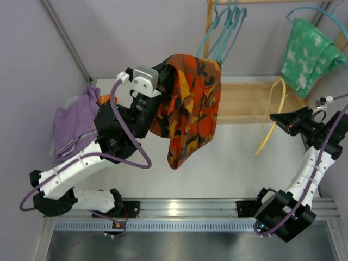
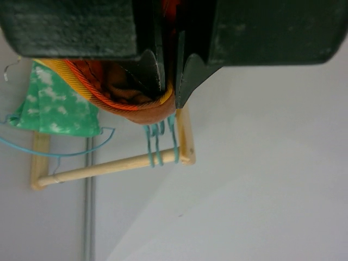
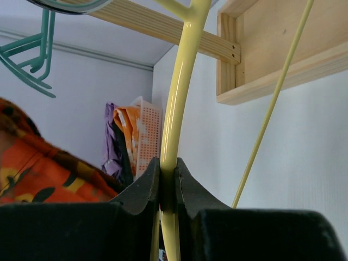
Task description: Remove the trousers from the hanger
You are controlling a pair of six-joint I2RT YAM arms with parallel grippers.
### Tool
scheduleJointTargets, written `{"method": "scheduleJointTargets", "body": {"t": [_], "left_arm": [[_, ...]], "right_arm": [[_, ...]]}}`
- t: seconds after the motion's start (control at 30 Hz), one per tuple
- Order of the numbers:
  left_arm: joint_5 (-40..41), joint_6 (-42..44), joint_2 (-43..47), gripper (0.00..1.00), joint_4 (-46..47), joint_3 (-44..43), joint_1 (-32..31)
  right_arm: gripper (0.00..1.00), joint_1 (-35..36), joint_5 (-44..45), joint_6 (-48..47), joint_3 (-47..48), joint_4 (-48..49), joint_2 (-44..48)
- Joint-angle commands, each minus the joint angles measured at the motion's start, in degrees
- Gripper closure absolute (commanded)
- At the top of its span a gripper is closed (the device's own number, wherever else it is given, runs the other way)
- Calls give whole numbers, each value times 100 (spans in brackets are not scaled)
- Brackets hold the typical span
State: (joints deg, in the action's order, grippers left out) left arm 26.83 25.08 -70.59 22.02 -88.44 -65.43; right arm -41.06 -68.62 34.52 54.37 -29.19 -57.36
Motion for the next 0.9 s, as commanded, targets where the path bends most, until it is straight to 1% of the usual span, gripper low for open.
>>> {"method": "scheduleJointTargets", "body": {"t": [0.0, 0.07, 0.17, 0.27, 0.33, 0.37, 0.47, 0.57, 0.63, 0.67, 0.7, 0.77, 0.83, 0.87], "left_arm": [[-28, -539, 510, 100, 523, 300, 372], [-29, -557, 720, 100, 505, 415, 478], [33, -819, 940, 100, 233, 451, 899], [103, -961, 1186, 100, -48, 477, 1671], [103, -1022, 1327, 100, -206, 547, 1945], [129, -1040, 1450, 100, -233, 582, 2190], [261, -1171, 1626, 100, -408, 591, 2569], [525, -1399, 1811, 100, -602, 574, 3297], [551, -1497, 1943, 100, -664, 609, 3580], [569, -1602, 2065, 100, -734, 618, 3859], [630, -1664, 2127, 100, -778, 609, 4001], [709, -1717, 2312, 100, -883, 618, 4457], [806, -1726, 2487, 100, -910, 600, 4748], [841, -1743, 2532, 100, -919, 600, 5037]], "right_arm": [[100, -51, -99, 90, 346, 440, 94], [100, -51, -73, 90, 355, 458, 94], [100, -43, -38, 142, 390, 493, 67], [100, -25, -11, 195, 443, 528, 76], [100, -8, -2, 239, 478, 520, 76], [100, 27, 33, 257, 487, 520, 94], [100, 106, 94, 327, 513, 546, 120], [100, 133, 165, 485, 522, 686, 155], [100, 151, 182, 573, 522, 800, 155], [100, 168, 182, 590, 531, 810, 164], [100, 186, 191, 599, 557, 818, 155], [100, 212, 200, 626, 583, 853, 155], [100, 221, 191, 670, 619, 862, 147], [100, 247, 191, 670, 627, 862, 147]]}}
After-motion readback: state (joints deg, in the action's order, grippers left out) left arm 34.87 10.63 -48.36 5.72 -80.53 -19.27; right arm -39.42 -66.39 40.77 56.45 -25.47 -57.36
